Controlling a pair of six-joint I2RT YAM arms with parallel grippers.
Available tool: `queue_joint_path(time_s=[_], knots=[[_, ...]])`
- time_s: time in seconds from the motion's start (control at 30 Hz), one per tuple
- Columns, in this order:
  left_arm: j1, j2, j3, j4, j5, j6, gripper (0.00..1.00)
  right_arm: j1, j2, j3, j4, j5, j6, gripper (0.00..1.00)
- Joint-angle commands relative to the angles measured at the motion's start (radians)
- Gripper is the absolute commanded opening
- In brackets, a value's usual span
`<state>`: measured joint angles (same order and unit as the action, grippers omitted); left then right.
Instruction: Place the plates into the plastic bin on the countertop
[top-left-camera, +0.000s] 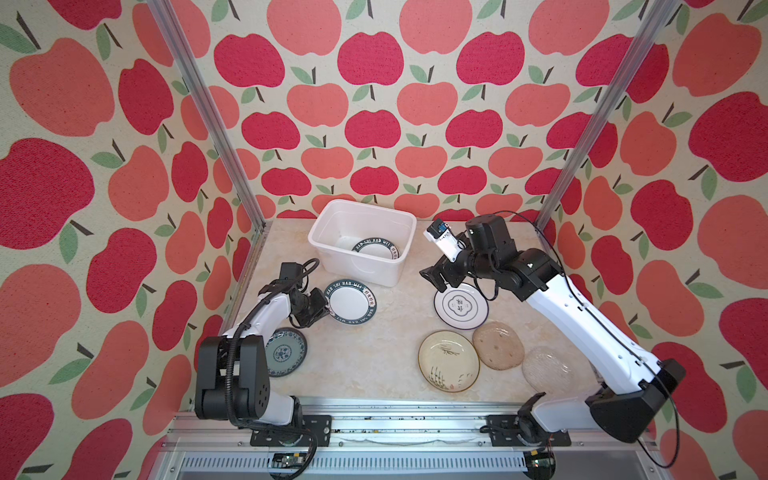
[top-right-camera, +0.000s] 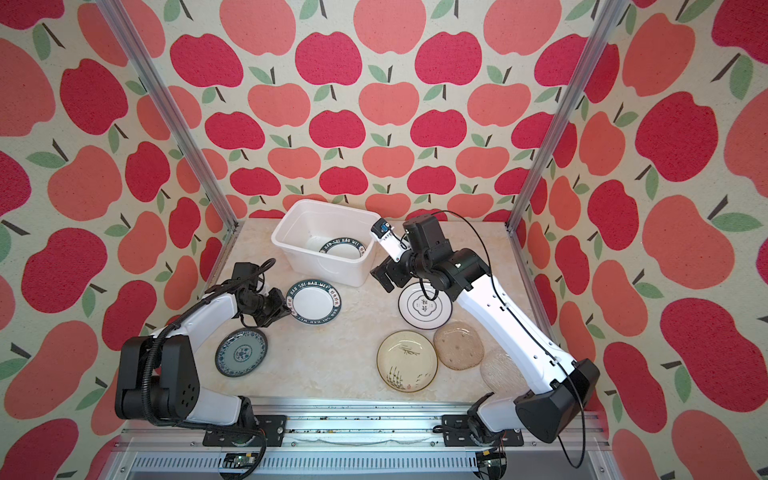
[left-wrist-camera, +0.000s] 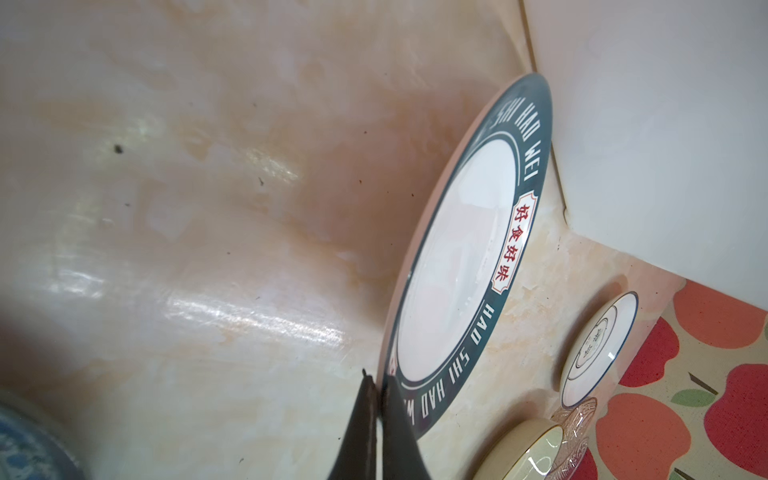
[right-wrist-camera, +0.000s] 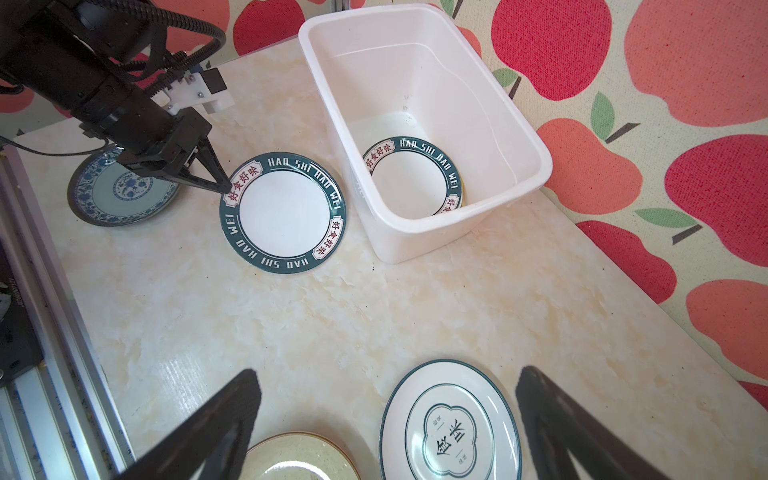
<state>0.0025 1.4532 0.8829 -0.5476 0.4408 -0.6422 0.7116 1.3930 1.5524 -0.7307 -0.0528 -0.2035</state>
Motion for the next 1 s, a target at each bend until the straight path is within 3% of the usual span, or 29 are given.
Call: queue_joint_path(time_s=[0.0,0.3,0.67,0.87,0.97], knots=[[0.0,-0.041,0.003,-0.056,-0.026,-0.016,0.0,0.003,0.016,-0.006,-0.016,-0.023,0.061,1.0],[-0.002,-0.12,-0.037,-0.019,-0.002,-0.039,0.0,0.003,0.063,-0.086,-0.004,-0.141,0.233,0.99],[-0.002,-0.198,-0.031,-0.011,0.045,-0.027,0.0,-0.004,0.064,-0.106,0.021,-0.162,0.272,1.0],[-0.002,-0.209,-0.061,0.02,0.056,-0.075,0.0,-0.044,0.084,-0.188,0.099,-0.323,0.425,1.0],[-0.002,-0.206,-0.086,0.037,0.061,-0.098,0.0,-0.035,0.09,-0.238,0.138,-0.37,0.43,1.0]])
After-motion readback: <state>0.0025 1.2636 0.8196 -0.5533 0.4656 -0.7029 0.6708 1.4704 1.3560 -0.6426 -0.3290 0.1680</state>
